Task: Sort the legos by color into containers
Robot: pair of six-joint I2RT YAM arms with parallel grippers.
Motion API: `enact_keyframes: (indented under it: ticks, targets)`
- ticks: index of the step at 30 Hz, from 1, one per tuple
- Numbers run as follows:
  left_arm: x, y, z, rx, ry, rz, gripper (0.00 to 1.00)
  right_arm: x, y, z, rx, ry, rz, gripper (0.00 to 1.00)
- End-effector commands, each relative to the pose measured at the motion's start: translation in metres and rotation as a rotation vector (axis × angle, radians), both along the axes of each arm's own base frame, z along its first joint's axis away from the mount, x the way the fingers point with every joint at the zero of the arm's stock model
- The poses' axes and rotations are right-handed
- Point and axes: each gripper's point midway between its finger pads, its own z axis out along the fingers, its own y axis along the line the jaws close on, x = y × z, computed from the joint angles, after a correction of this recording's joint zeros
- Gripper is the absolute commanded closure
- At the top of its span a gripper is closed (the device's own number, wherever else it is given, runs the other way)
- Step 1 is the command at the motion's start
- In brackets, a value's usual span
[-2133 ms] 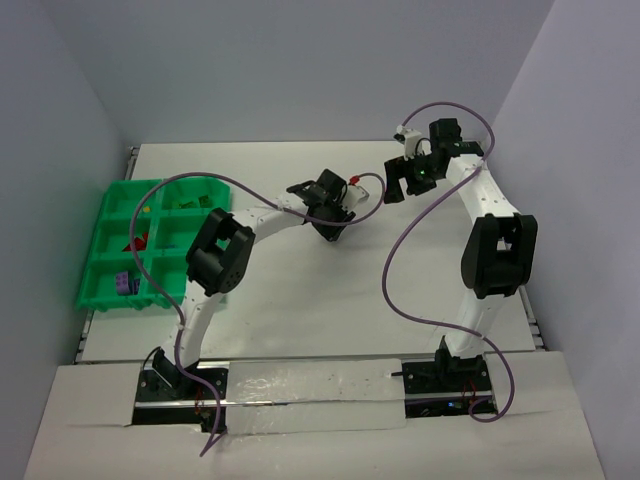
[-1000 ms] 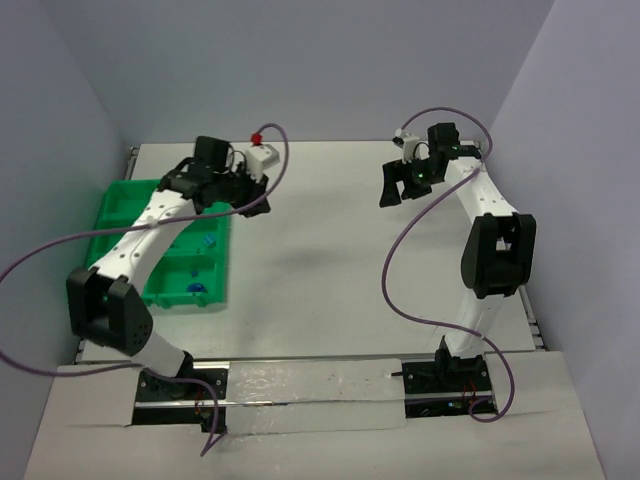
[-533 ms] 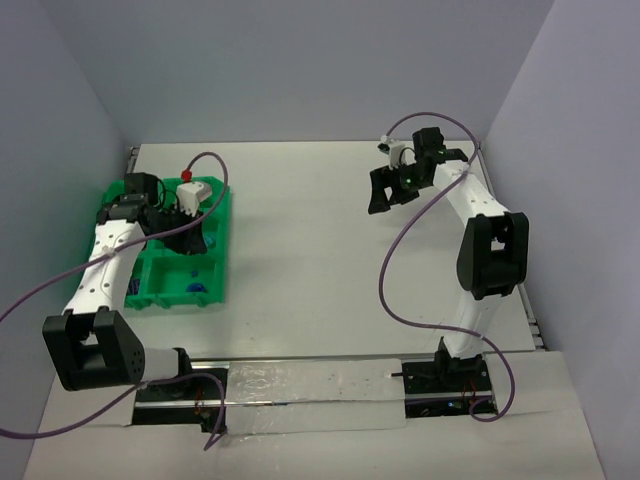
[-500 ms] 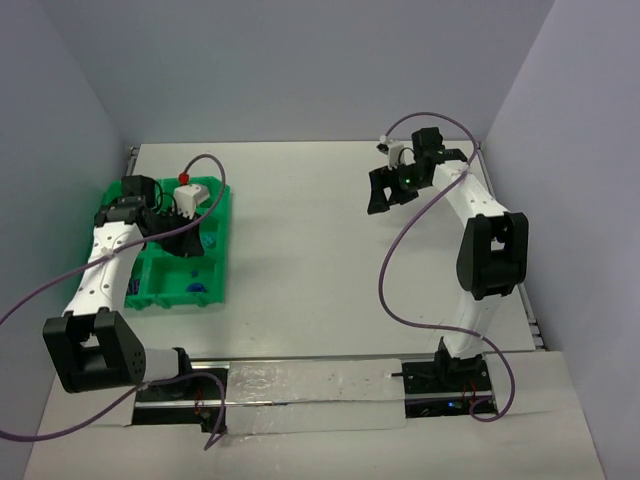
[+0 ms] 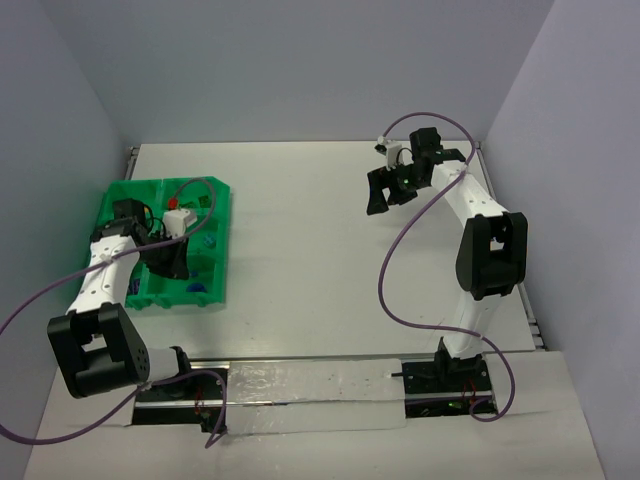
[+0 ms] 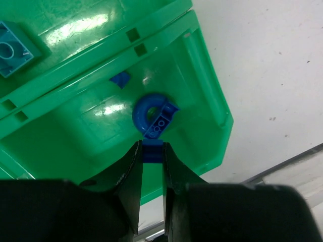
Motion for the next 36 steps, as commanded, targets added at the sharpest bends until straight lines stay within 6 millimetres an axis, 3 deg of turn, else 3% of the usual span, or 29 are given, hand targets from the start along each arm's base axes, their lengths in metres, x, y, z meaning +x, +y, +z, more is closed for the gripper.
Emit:
enact_keyframes:
  ticks: [1,7,10,14,15,17,19,23,24,25,26,27,30,31,36]
  targets:
    - [0.014,0.014,-0.001,0.059,-0.062,-0.002,0.85,0.006,0.001,0.019,-0.014,-0.073,0.019,0.10]
    - [0.016,0.015,0.006,0.060,-0.074,-0.018,0.40,0.007,0.001,0.020,-0.019,-0.078,0.026,0.10]
    - [0.015,0.013,0.013,0.049,-0.078,-0.040,0.31,0.007,0.000,0.023,-0.022,-0.089,0.029,0.10]
    - [0.023,0.002,0.041,-0.009,-0.132,-0.071,0.29,0.008,0.001,0.034,-0.014,-0.129,0.043,0.09]
    - [0.035,-0.004,0.062,-0.046,-0.180,-0.069,0.28,0.007,0.002,0.045,-0.003,-0.163,0.052,0.09]
    - [0.050,-0.011,0.084,-0.081,-0.226,-0.060,0.27,0.009,0.004,0.058,0.012,-0.205,0.052,0.09]
    - [0.079,-0.034,0.125,-0.145,-0.313,-0.061,0.26,0.012,0.007,0.076,0.040,-0.271,0.039,0.09]
    - [0.121,-0.069,0.158,-0.188,-0.404,-0.068,0.25,0.021,0.008,0.106,0.072,-0.361,-0.018,0.08]
    - [0.130,-0.086,0.169,-0.202,-0.425,-0.079,0.25,0.026,0.009,0.113,0.086,-0.384,-0.041,0.08]
    - [0.143,-0.097,0.164,-0.207,-0.422,-0.089,0.24,0.028,0.008,0.120,0.092,-0.401,-0.056,0.07]
    - [0.145,-0.102,0.171,-0.212,-0.435,-0.089,0.24,0.031,0.008,0.123,0.097,-0.412,-0.076,0.07]
    - [0.162,-0.112,0.163,-0.229,-0.413,-0.081,0.02,0.036,0.007,0.131,0.108,-0.434,-0.110,0.04]
    - [0.190,-0.126,0.166,-0.297,-0.419,-0.043,0.01,0.049,0.002,0.137,0.111,-0.453,-0.185,0.00]
    - [0.202,-0.127,0.155,-0.300,-0.394,-0.015,0.01,0.053,0.000,0.140,0.107,-0.462,-0.199,0.00]
    - [0.245,-0.124,0.149,-0.290,-0.426,0.050,0.01,0.074,-0.011,0.141,0.065,-0.488,-0.278,0.00]
